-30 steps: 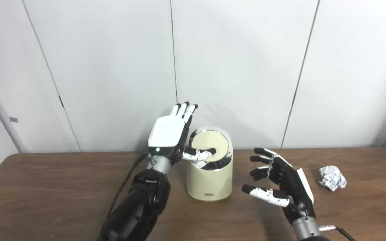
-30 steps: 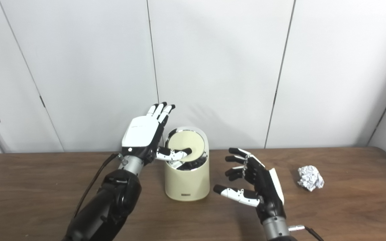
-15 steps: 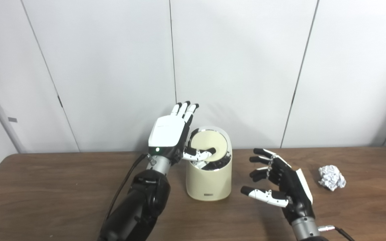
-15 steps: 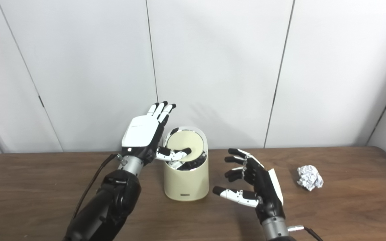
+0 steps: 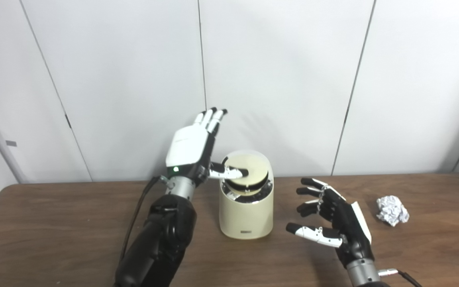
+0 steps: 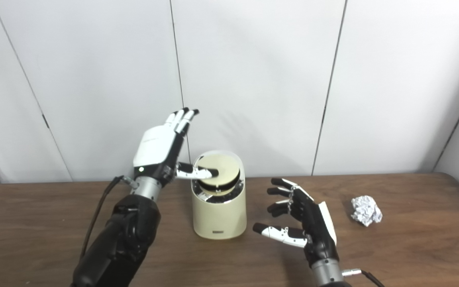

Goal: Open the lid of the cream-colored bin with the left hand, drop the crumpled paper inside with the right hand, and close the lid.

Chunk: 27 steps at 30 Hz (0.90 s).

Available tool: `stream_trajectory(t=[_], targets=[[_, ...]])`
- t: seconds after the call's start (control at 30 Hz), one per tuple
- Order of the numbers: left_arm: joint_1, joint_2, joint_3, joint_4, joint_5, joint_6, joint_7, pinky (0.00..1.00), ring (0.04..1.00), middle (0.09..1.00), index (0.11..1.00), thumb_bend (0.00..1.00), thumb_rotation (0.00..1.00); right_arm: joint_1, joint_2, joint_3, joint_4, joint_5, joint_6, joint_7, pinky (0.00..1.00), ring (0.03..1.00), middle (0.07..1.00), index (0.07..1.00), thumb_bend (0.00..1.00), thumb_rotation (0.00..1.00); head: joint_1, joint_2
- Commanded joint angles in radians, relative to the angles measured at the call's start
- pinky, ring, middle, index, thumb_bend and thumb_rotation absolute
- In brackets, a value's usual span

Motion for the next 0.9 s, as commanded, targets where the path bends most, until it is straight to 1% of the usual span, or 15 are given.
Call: stream_trajectory(t=[0.0,0.07,0.1,0.17,0.23,0.27,0.33,0.37,0.4,0.47,0.57,0.63,0.7,0.87], targets=[[-0.044,-0.012,0.037,-0.035,-0.047,-0.055,0.055,0.76,0.942,0.982,0.999,0.93,0.26,-0.036,-0.003,-0.001,-0.013,0.005,-0.044,0.0,0.5,0.529,0.695,0.745,0.68,0.09,0.0,0.001],[-0.045,-0.024,0.062,-0.037,-0.077,-0.067,0.069,0.72,0.922,0.97,0.997,0.91,0.27,-0.035,-0.004,-0.001,-0.014,0.004,-0.043,0.001,0.51,0.531,0.697,0.747,0.68,0.09,0.001,0.001],[-0.045,-0.029,0.074,-0.039,-0.091,-0.07,0.074,0.69,0.9,0.956,0.995,0.89,0.29,-0.034,-0.005,0.0,-0.014,-0.001,-0.042,0.0,0.51,0.532,0.695,0.746,0.68,0.1,0.001,0.001],[-0.041,-0.039,0.097,-0.05,-0.125,-0.068,0.074,0.67,0.888,0.949,0.992,0.87,0.3,-0.033,-0.007,0.002,-0.016,-0.003,-0.039,0.002,0.51,0.535,0.697,0.748,0.68,0.12,0.002,0.002],[-0.033,-0.051,0.123,-0.069,-0.174,-0.064,0.065,0.68,0.889,0.941,0.973,0.84,0.32,-0.032,-0.006,0.001,-0.02,-0.001,-0.03,0.001,0.51,0.542,0.701,0.747,0.68,0.13,0.002,0.003],[-0.027,-0.059,0.142,-0.081,-0.216,-0.068,0.054,0.68,0.888,0.938,0.968,0.83,0.32,-0.031,-0.006,0.002,-0.02,-0.001,-0.03,0.002,0.5,0.542,0.701,0.746,0.68,0.13,0.002,0.004],[-0.015,-0.07,0.173,-0.102,-0.302,-0.075,0.027,0.73,0.902,0.936,0.947,0.79,0.31,-0.03,-0.009,0.004,-0.02,-0.002,-0.037,0.004,0.5,0.546,0.705,0.749,0.67,0.14,0.001,0.004],[-0.001,-0.077,0.192,-0.129,-0.354,-0.051,-0.003,0.74,0.903,0.935,0.942,0.78,0.3,-0.03,-0.011,0.004,-0.021,-0.004,-0.038,0.005,0.5,0.546,0.706,0.75,0.67,0.15,0.001,0.004],[0.014,-0.084,0.208,-0.158,-0.401,-0.022,-0.032,0.75,0.889,0.925,0.935,0.75,0.34,-0.029,-0.011,0.004,-0.022,-0.005,-0.038,0.004,0.47,0.54,0.706,0.75,0.67,0.17,0.001,0.005],[0.043,-0.094,0.232,-0.21,-0.481,0.025,-0.081,0.77,0.881,0.911,0.935,0.72,0.37,-0.027,-0.011,0.003,-0.027,-0.007,-0.029,0.001,0.45,0.531,0.703,0.747,0.66,0.17,0.002,0.007],[0.086,-0.101,0.256,-0.261,-0.58,0.041,-0.128,0.71,0.855,0.89,0.938,0.72,0.39,-0.024,-0.014,0.003,-0.029,-0.008,-0.029,0.003,0.45,0.535,0.709,0.751,0.65,0.18,0.003,0.009],[0.109,-0.102,0.266,-0.285,-0.622,0.051,-0.141,0.68,0.835,0.875,0.939,0.74,0.43,-0.022,-0.016,0.003,-0.03,-0.003,-0.034,0.006,0.46,0.54,0.712,0.753,0.66,0.19,0.002,0.011],[0.133,-0.111,0.28,-0.308,-0.66,0.064,-0.144,0.67,0.825,0.869,0.934,0.75,0.41,-0.021,-0.019,0.002,-0.03,-0.001,-0.037,0.008,0.47,0.542,0.713,0.754,0.66,0.19,0.003,0.012],[0.219,-0.109,0.303,-0.32,-0.738,0.008,-0.15,0.67,0.797,0.871,0.938,0.76,0.41,-0.02,-0.026,-0.004,-0.024,0.009,-0.035,0.013,0.48,0.546,0.711,0.752,0.69,0.25,0.007,0.017]])
